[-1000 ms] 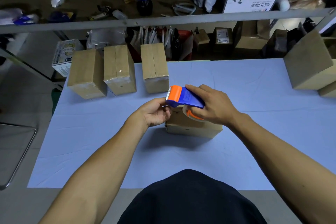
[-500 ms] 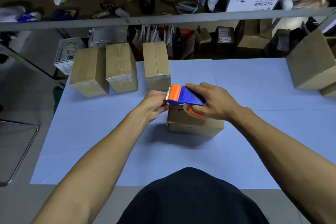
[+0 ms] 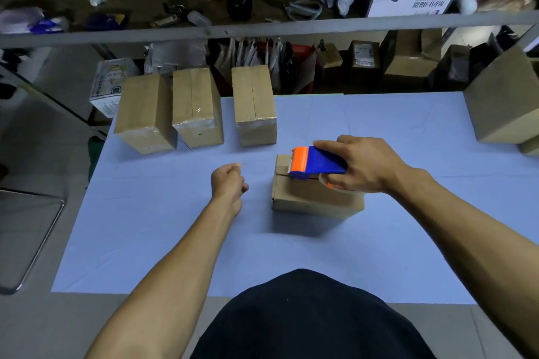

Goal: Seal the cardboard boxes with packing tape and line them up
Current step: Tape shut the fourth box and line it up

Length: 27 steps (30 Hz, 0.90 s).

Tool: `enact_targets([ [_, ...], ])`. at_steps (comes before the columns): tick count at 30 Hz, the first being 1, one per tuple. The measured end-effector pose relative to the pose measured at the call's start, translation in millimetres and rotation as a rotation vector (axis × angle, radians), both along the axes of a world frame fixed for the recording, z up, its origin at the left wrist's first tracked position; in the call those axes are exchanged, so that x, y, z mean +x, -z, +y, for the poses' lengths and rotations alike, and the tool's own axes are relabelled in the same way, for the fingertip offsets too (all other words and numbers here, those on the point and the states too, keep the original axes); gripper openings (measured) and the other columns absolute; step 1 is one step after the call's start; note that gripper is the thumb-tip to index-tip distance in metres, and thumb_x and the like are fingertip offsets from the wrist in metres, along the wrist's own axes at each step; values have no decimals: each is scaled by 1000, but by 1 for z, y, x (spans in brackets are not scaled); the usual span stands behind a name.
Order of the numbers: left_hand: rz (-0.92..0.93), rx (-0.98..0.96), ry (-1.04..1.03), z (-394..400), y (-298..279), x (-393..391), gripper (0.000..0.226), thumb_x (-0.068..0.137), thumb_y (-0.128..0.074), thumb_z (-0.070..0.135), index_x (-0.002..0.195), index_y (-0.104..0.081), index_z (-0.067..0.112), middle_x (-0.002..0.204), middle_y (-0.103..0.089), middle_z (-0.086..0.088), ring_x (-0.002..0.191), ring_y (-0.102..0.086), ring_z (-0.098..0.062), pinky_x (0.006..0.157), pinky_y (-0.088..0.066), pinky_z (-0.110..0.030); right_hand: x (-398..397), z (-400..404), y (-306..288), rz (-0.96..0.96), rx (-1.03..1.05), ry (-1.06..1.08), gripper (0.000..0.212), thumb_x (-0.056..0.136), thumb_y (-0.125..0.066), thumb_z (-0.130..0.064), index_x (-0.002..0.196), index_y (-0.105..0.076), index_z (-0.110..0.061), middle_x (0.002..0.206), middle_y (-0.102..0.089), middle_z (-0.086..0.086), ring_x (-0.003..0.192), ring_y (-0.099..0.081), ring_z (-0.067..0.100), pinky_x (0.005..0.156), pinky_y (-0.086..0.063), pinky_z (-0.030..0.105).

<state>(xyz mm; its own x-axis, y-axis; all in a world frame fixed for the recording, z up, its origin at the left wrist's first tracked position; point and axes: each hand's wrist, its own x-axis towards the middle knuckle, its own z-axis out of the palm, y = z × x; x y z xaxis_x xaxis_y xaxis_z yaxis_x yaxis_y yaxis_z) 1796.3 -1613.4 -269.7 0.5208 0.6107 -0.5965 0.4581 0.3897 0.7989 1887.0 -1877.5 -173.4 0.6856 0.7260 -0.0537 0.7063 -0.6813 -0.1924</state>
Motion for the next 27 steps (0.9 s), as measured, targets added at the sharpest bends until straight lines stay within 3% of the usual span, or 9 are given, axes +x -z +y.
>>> enact_targets([
  [3,14,-42,47,-7,10,-5,18,100,-52,13,82,-53,15,72,-43,0,43,-27,-10,40,-26,-20,-1,-1,0,7,1,6,66,79,-60,-56,141,-44,-40,99,-59,-7,85,-60,24,63,-39,29],
  [7,53,-98,80,-14,20,-9,17,101,-45,12,85,-50,18,76,-46,-2,42,-27,-10,40,-25,-18,0,-9,1,-9,15,25,66,78,-56,-58,141,-45,-40,99,-59,-8,84,-60,23,62,-36,28],
  [10,19,-141,75,-23,23,-7,18,102,-47,12,86,-53,15,72,-45,-3,44,-30,-9,41,-28,-18,0,-14,1,-2,27,34,68,76,-51,-59,141,-46,-39,98,-59,-8,84,-60,23,62,-37,28],
  [14,-1,-283,8,-20,23,-3,16,100,-57,17,93,-62,4,63,-44,-1,47,-36,-10,45,-38,-22,-4,-12,3,-12,57,56,64,79,-59,-55,139,-47,-39,96,-59,-9,81,-60,21,60,-35,27],
  [17,34,-273,68,-15,25,-4,9,92,-67,6,99,-67,0,63,-48,-2,50,-41,-9,44,-42,-20,-4,-8,3,0,43,42,63,81,-59,-55,140,-46,-38,98,-60,-8,80,-57,19,60,-34,26],
  [20,56,-342,65,-11,22,-3,2,93,-66,7,94,-65,9,68,-52,-2,51,-42,-10,45,-42,-20,-3,-7,3,9,40,37,63,81,-58,-56,141,-45,-38,99,-59,-9,78,-53,16,60,-34,26],
  [24,69,-491,31,-14,23,-1,10,96,-61,18,87,-57,17,66,-47,1,47,-38,-10,48,-35,-22,-4,-10,4,21,47,45,63,82,-58,-56,141,-44,-39,99,-59,-10,75,-45,12,60,-35,26],
  [27,55,-477,67,-24,26,3,14,101,-55,19,87,-53,21,66,-43,2,44,-37,-9,47,-34,-20,-3,-13,3,30,55,65,63,82,-58,-56,141,-44,-39,99,-59,-10,75,-45,12,59,-33,25],
])
